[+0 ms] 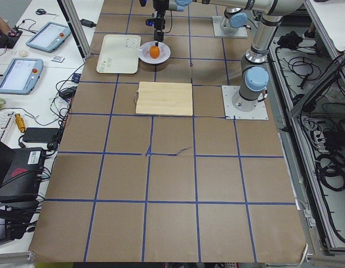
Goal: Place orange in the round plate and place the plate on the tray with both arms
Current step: 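Lift the bowl with the right gripper and set it on the bear tray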
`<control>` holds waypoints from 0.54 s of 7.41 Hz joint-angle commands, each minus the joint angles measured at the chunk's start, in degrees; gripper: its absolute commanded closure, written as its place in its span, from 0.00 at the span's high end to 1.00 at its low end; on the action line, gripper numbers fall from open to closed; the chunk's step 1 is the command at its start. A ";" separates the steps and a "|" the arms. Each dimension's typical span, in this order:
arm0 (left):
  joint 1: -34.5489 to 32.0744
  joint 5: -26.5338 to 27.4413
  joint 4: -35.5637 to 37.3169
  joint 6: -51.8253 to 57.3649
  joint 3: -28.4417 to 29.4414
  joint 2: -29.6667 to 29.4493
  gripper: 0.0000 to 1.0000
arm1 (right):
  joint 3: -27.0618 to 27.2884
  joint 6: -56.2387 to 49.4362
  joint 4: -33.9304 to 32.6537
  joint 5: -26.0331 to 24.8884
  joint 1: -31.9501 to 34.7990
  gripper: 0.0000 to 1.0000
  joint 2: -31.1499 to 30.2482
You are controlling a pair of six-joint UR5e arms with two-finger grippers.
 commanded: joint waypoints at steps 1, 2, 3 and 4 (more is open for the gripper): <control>-0.04 0.09 0.00 0.00 -0.07 0.06 1.00 | -0.01 0.73 0.30 -0.43 0.15 0.28 -0.39; 0.05 0.18 0.00 0.00 -0.07 0.06 1.00 | -0.01 1.78 0.22 -1.47 0.41 0.28 -0.57; 0.05 0.26 0.00 0.00 0.02 0.06 1.00 | -0.36 3.01 0.04 -1.48 0.76 0.26 -0.83; 0.05 0.26 0.00 0.00 -0.06 0.15 1.00 | -0.45 3.71 -0.39 -1.40 1.02 0.26 -0.92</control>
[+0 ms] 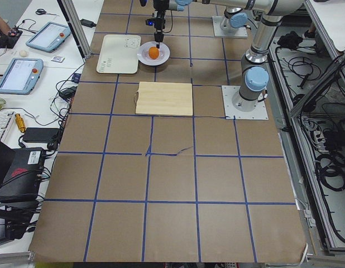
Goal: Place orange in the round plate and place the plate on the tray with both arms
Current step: 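Lift the bowl with the right gripper and set it on the bear tray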
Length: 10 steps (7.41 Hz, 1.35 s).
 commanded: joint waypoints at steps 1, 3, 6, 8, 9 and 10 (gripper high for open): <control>-0.07 0.05 0.00 0.00 -0.03 0.06 1.00 | -0.54 1.23 -0.32 -0.18 0.37 0.26 -0.99; 0.02 0.14 -0.17 0.09 -0.03 0.15 1.00 | -0.72 2.02 -0.14 0.00 0.20 0.26 -3.53; 0.02 0.14 -0.26 0.09 -0.03 0.24 1.00 | -0.19 1.93 0.56 -0.18 0.19 0.06 -4.95; 0.02 0.14 -0.26 0.00 -0.03 0.24 1.00 | -0.19 2.02 0.48 -0.27 0.19 0.00 -5.04; 0.02 0.14 -0.35 0.09 -0.03 0.24 1.00 | -0.37 2.37 0.04 -0.09 0.19 0.00 -5.39; 0.02 0.14 -0.35 0.09 -0.03 0.32 1.00 | -0.80 3.59 -0.14 0.52 -0.15 0.00 -6.61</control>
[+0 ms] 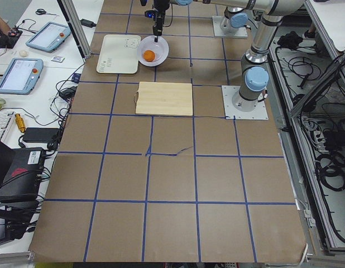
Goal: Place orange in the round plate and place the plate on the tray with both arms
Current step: 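Lift the bowl with the right gripper and set it on the bear tray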
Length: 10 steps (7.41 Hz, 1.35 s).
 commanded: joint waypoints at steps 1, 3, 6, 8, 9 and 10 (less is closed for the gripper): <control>0.02 0.00 -0.12 -0.07 0.00 0.06 1.00 | -0.49 1.01 -0.40 0.98 -0.61 0.00 -3.10; 0.02 0.00 -0.21 0.02 0.00 0.06 1.00 | -3.54 1.10 -1.27 5.25 -1.57 0.00 -4.62; 0.02 0.00 -0.21 0.02 0.00 0.15 1.00 | -18.73 0.84 -0.49 6.25 -2.80 0.00 6.50; -0.07 0.00 -0.21 0.02 0.00 0.15 1.00 | -28.57 4.06 -0.49 6.25 -3.25 0.00 15.30; 0.02 0.00 -0.21 0.02 0.00 0.15 1.00 | -31.75 6.52 -0.49 6.25 -3.25 0.00 18.47; 0.02 0.00 -0.21 0.02 0.00 0.15 1.00 | -31.96 6.55 -0.49 7.21 -3.25 0.00 20.68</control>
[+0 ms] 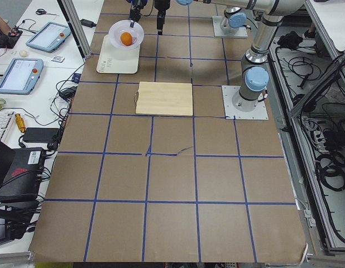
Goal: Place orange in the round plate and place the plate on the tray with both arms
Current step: 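Lift the bowl with the right gripper and set it on the bear tray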
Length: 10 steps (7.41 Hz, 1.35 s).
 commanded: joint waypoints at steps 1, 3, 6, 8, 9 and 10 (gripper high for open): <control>0.02 0.00 0.00 0.00 0.00 0.00 1.00 | -2.05 1.07 -0.08 2.08 -0.04 0.00 4.82; 0.02 0.00 0.00 0.00 0.00 0.00 1.00 | -1.69 0.46 -0.26 2.44 -0.04 0.00 6.76; 0.02 0.00 0.00 0.00 0.00 0.00 1.00 | -0.99 0.45 -0.26 1.57 -0.04 0.07 7.21; 0.02 0.00 -0.09 0.00 0.00 0.00 1.00 | -0.12 0.63 -0.09 -0.53 -0.13 0.62 6.94; 0.02 0.00 -0.09 0.00 0.00 0.00 1.00 | 0.32 0.54 -0.09 -3.68 -0.82 0.86 6.42; 0.02 0.00 -0.09 0.00 0.00 0.00 1.00 | 0.42 -0.50 -0.09 -4.23 -2.39 0.98 6.24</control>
